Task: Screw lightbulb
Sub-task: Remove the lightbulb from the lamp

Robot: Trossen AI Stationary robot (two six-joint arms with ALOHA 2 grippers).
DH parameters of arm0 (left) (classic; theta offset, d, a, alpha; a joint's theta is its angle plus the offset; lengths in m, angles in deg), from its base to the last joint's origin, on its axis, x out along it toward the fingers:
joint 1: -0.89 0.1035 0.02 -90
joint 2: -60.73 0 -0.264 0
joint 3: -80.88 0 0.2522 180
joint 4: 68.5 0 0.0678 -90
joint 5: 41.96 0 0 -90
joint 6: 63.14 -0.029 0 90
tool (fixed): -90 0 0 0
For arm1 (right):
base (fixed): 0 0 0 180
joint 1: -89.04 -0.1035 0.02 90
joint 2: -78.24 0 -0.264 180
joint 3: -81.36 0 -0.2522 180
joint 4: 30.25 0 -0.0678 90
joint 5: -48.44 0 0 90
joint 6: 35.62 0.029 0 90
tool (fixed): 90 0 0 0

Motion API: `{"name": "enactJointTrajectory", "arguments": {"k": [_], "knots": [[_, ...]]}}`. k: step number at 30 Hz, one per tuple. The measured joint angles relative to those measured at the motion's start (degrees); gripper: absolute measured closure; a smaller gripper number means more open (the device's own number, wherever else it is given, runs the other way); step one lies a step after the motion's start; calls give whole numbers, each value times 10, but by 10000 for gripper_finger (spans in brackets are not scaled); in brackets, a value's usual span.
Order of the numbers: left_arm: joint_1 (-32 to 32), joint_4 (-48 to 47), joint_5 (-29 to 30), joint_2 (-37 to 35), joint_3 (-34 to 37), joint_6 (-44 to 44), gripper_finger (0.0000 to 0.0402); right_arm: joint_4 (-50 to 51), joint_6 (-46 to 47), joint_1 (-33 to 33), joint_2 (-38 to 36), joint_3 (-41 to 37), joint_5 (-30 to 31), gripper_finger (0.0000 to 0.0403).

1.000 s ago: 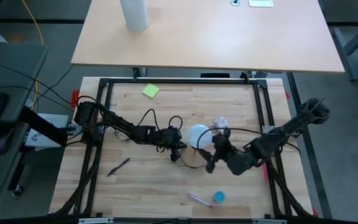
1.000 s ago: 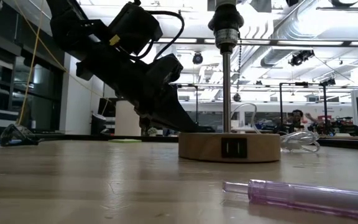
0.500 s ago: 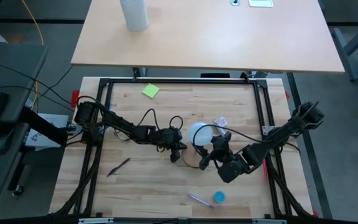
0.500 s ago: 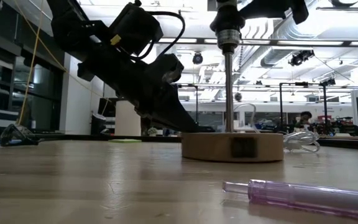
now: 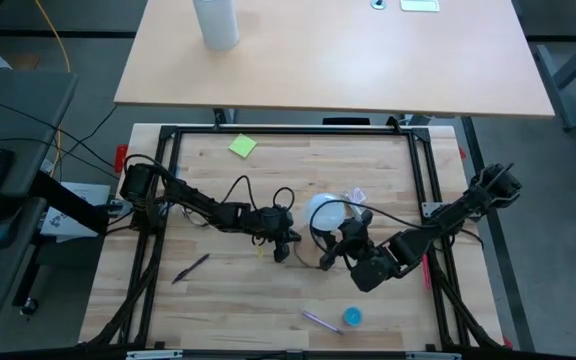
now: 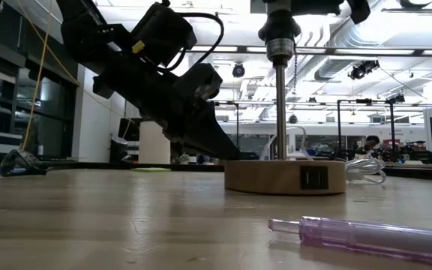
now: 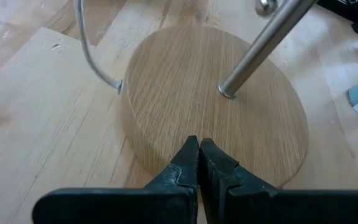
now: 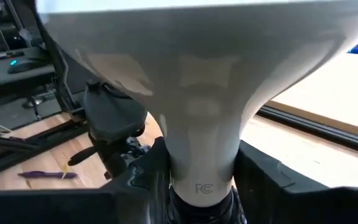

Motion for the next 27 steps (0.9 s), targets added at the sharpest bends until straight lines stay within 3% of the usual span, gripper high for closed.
{"name": "enactJointTrajectory", "arguments": {"k": [11,20,27], "knots": [[-11,-1,32,0,0,-43,401,0,-51,-2,-1,0,-26,268],[-32,3,61,10,0,-66,401,-3,-181,-2,-7,2,-124,268],[-42,3,72,11,0,-58,402,16,-218,0,-30,0,-174,268]]}}
